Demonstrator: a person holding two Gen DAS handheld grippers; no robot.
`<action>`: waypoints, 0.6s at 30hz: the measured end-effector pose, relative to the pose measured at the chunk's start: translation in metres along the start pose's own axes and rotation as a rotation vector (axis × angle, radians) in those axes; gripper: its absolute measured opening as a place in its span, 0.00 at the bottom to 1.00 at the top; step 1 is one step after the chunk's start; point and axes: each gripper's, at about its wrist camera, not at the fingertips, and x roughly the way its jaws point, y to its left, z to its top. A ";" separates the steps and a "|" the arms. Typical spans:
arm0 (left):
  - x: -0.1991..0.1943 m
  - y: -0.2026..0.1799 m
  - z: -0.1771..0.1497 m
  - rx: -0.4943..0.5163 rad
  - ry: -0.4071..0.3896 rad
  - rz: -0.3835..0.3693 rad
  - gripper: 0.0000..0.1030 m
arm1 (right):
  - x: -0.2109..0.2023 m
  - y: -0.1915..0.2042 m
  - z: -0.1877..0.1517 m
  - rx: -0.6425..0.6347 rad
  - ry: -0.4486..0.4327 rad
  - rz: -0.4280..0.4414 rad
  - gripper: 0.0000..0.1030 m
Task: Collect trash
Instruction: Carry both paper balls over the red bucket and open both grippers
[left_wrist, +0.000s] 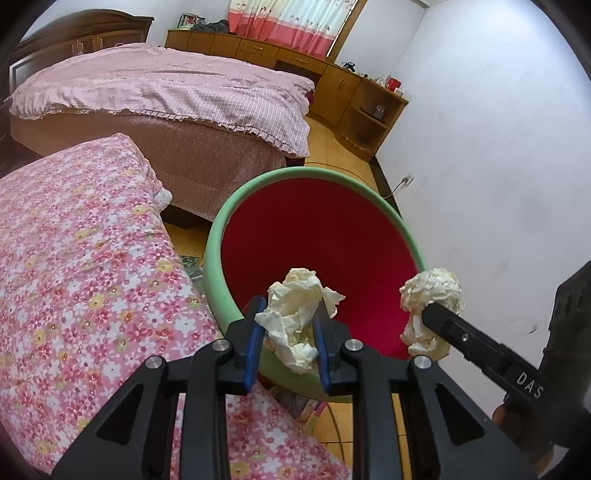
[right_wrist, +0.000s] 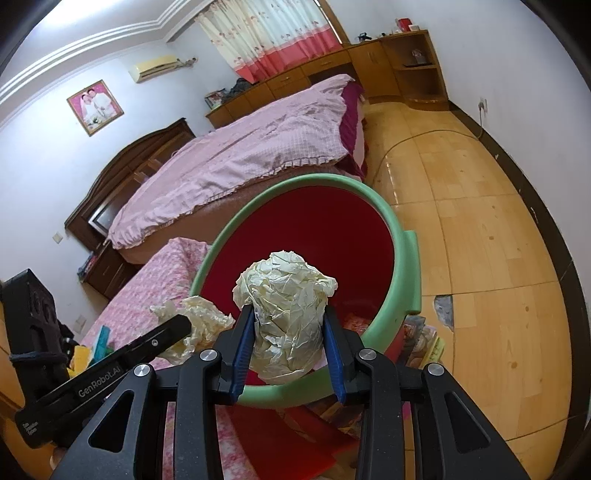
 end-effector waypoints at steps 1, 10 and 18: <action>0.004 -0.001 0.002 0.006 0.004 0.003 0.30 | 0.003 -0.001 0.001 0.001 0.003 -0.001 0.36; 0.002 0.003 0.009 0.006 -0.009 -0.007 0.48 | 0.021 -0.009 0.009 0.016 0.020 0.018 0.39; -0.008 0.013 0.025 0.000 -0.040 0.016 0.52 | 0.030 -0.008 0.016 -0.004 0.042 0.000 0.42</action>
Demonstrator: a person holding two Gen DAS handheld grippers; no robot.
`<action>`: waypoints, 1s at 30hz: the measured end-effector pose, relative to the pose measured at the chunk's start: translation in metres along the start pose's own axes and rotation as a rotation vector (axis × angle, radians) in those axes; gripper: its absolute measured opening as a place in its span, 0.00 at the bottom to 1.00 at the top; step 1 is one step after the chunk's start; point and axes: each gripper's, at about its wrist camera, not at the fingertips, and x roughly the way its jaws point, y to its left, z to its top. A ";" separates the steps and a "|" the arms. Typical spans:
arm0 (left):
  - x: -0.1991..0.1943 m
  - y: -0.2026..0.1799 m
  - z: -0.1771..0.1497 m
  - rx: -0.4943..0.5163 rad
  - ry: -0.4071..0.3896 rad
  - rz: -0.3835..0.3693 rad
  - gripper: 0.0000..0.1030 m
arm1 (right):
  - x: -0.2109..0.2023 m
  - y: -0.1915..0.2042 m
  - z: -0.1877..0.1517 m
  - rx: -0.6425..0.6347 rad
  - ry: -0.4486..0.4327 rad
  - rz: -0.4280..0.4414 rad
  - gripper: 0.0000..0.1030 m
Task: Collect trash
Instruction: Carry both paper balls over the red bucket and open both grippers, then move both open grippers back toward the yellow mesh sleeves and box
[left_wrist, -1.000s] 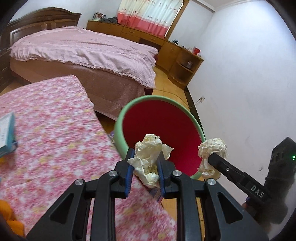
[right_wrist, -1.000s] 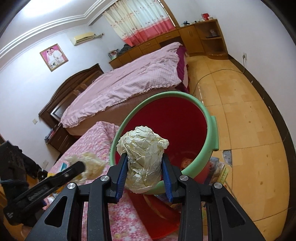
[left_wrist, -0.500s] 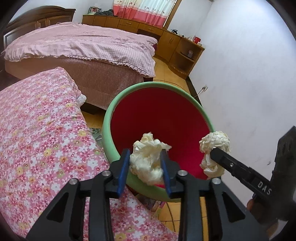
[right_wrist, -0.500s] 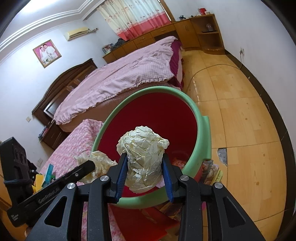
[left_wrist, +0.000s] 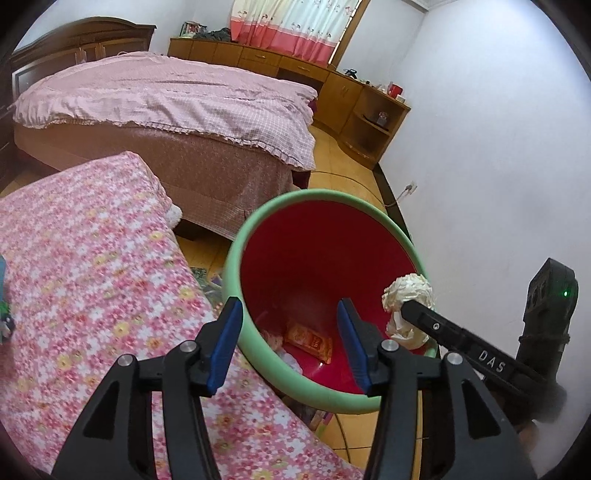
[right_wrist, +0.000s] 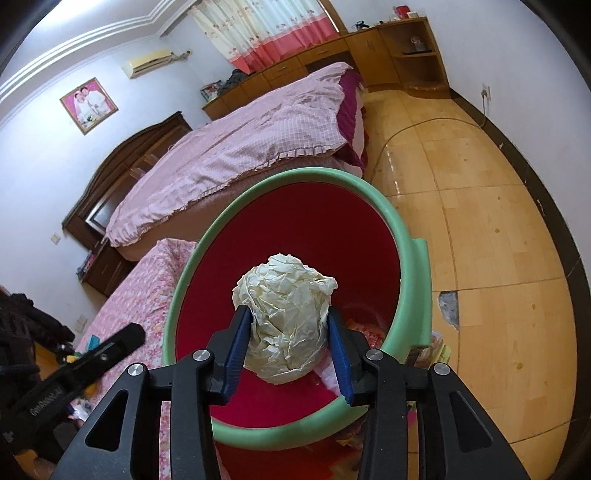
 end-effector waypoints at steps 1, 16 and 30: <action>-0.002 0.002 0.001 -0.005 -0.004 0.005 0.52 | 0.001 0.002 0.000 -0.011 0.002 -0.005 0.43; -0.045 0.017 0.002 -0.013 -0.068 0.107 0.52 | 0.000 0.018 0.004 -0.063 -0.006 -0.027 0.55; -0.097 0.039 0.005 -0.075 -0.145 0.147 0.52 | -0.012 0.045 0.001 -0.088 -0.024 0.004 0.60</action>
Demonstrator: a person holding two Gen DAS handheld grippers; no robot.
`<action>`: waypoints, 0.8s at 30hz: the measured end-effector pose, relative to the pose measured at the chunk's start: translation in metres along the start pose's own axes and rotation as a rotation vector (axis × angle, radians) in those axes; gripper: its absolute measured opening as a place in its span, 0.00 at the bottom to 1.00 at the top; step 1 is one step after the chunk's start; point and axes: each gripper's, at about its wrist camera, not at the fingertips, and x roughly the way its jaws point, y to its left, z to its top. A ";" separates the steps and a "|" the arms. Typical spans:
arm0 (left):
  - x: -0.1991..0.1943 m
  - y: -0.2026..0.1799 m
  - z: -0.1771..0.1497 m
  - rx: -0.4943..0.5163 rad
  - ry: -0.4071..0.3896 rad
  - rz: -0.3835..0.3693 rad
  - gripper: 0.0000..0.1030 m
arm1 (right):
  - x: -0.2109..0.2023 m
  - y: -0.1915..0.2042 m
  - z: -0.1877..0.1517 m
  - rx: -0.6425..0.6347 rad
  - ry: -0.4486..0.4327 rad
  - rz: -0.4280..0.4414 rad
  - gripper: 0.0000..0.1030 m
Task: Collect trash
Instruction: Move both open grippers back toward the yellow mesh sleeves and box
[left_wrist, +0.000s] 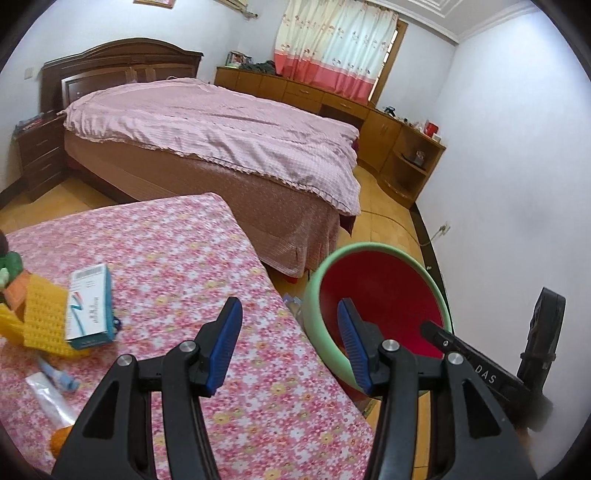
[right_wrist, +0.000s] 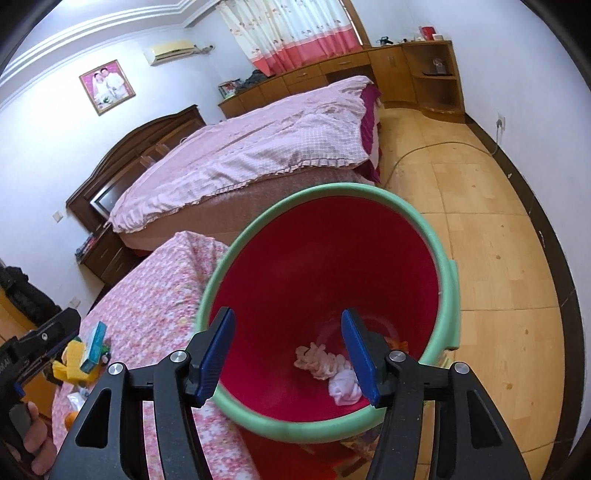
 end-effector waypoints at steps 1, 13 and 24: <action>-0.004 0.003 0.001 -0.008 -0.006 0.000 0.52 | 0.000 0.003 0.000 -0.004 0.001 0.004 0.60; -0.042 0.058 -0.003 -0.087 -0.046 0.084 0.52 | 0.006 0.062 -0.007 -0.083 0.040 0.061 0.60; -0.080 0.125 -0.008 -0.192 -0.086 0.194 0.52 | 0.021 0.123 -0.022 -0.172 0.083 0.134 0.60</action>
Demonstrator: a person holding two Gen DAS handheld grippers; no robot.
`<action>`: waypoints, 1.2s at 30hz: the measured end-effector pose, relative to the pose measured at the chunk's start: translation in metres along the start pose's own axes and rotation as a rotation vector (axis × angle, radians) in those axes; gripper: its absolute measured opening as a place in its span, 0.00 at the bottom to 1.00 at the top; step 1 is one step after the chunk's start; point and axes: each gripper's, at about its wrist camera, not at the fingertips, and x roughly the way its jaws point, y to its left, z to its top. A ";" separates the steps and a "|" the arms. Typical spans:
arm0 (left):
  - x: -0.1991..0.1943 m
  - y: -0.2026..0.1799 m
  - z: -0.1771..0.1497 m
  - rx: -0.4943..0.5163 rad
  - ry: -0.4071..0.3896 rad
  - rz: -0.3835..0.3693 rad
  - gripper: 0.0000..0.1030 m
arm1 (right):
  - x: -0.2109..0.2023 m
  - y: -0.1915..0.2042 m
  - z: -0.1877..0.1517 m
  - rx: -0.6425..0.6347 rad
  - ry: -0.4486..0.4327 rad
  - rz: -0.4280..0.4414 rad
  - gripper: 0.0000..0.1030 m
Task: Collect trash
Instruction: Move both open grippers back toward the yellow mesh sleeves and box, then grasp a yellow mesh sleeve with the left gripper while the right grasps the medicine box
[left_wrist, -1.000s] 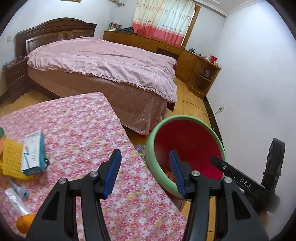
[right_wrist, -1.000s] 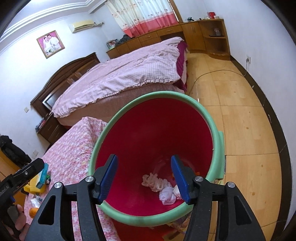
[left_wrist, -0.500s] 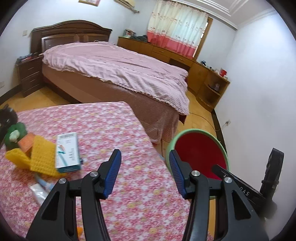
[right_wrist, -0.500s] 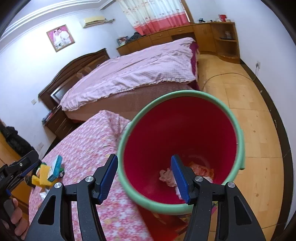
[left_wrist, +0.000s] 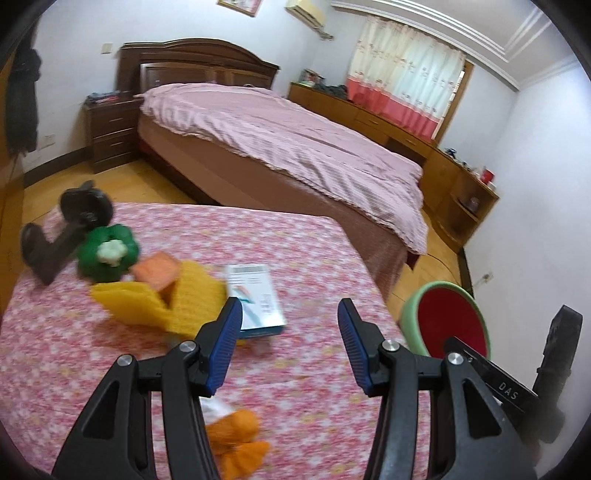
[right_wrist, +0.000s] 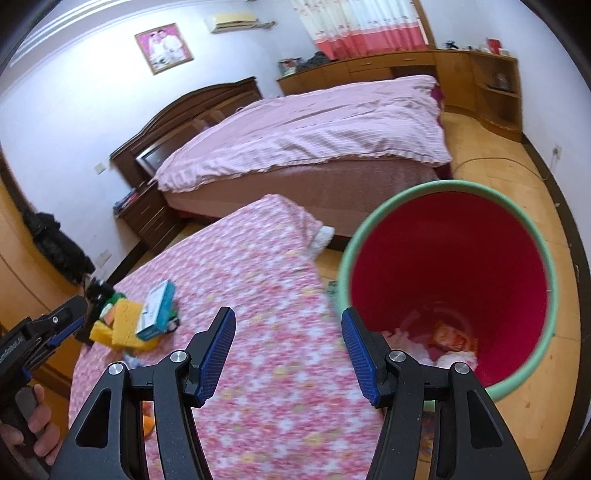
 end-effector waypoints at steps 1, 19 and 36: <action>-0.001 0.005 0.000 -0.006 -0.002 0.006 0.52 | 0.003 0.006 -0.001 -0.005 0.007 0.007 0.60; -0.008 0.097 -0.007 -0.061 -0.010 0.130 0.52 | 0.027 0.083 -0.007 -0.087 0.038 0.068 0.60; 0.049 0.142 -0.009 -0.129 0.088 0.136 0.52 | 0.099 0.154 -0.016 -0.205 0.152 0.145 0.60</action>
